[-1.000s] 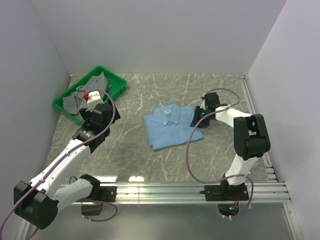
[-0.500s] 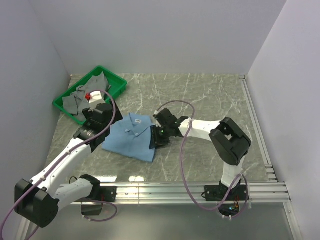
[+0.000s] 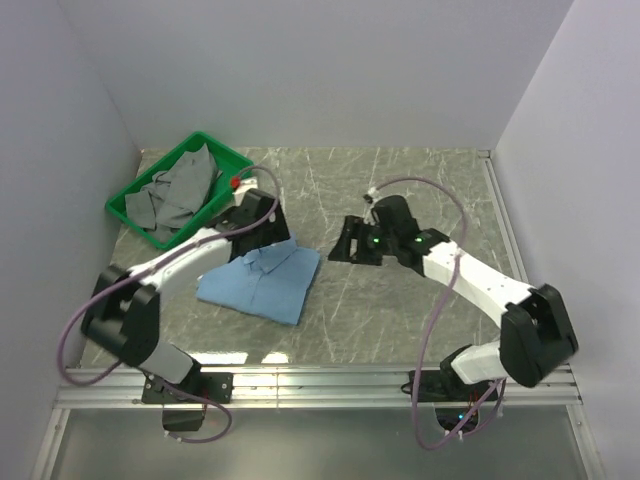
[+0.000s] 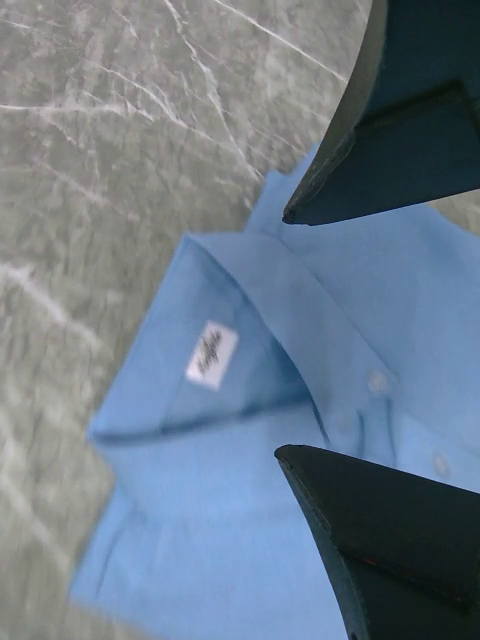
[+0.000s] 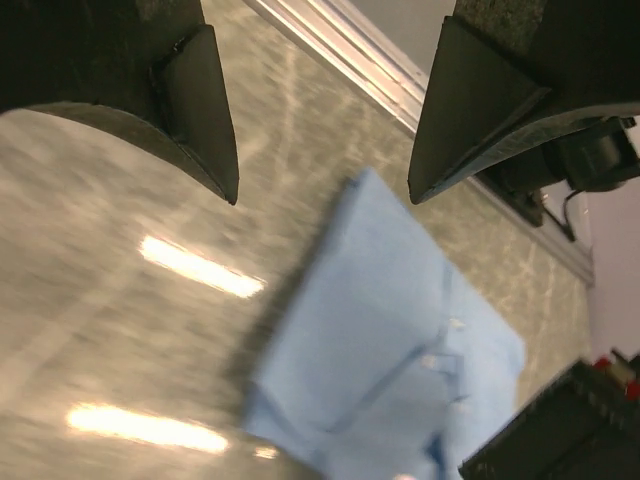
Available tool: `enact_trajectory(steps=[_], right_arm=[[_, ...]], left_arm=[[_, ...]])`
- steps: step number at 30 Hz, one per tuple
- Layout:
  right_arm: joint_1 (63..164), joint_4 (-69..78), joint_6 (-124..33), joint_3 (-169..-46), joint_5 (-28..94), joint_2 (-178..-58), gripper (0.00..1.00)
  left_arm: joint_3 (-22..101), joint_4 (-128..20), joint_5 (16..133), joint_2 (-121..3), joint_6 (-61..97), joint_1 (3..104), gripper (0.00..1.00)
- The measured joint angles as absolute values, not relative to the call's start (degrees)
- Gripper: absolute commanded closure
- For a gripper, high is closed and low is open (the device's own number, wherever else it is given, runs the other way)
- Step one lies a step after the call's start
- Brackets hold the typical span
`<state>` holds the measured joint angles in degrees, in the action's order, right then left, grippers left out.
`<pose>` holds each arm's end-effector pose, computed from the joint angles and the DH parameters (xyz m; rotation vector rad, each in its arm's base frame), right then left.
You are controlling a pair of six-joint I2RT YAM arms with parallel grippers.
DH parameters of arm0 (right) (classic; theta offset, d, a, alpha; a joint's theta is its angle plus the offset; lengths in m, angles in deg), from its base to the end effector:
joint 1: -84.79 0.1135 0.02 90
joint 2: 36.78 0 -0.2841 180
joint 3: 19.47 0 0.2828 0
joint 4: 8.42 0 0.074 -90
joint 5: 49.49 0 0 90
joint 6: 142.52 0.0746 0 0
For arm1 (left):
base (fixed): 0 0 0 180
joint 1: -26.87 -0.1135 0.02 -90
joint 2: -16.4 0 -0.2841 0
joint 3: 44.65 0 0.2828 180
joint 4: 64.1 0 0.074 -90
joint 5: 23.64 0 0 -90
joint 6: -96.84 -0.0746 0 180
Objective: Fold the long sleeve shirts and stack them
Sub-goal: Neatly place the folded shirt to the corner
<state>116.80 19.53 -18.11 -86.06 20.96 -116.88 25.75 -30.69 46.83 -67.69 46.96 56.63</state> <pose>0.2872 0.2090 0.2318 -0.1384 2.4442 0.9546 0.3282 -0.1589 0.2234 -0.3682 2.3120 -0.1961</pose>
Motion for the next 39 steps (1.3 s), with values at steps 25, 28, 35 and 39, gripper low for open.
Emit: enact_trajectory(steps=[25, 28, 35, 39], right_arm=[[106.92, 21.85, -26.06, -74.26, 15.56, -105.05, 0.25], [106.9, 21.83, -26.67, -74.09, 15.0, -104.01, 0.25], [106.9, 21.94, -26.89, -73.56, 14.78, -100.18, 0.25], [106.9, 21.81, -26.78, -73.5, 14.93, -97.99, 0.25]], left_arm=[[13.75, -21.18, 45.43, -66.01, 65.93, 46.46, 0.02], [14.63, -16.06, 42.22, -63.98, 63.61, 43.23, 0.02], [27.98, -5.18, 37.5, -61.35, 61.88, 54.07, 0.06], [33.62, -0.9, 38.46, -64.43, 66.82, 64.78, 0.11]])
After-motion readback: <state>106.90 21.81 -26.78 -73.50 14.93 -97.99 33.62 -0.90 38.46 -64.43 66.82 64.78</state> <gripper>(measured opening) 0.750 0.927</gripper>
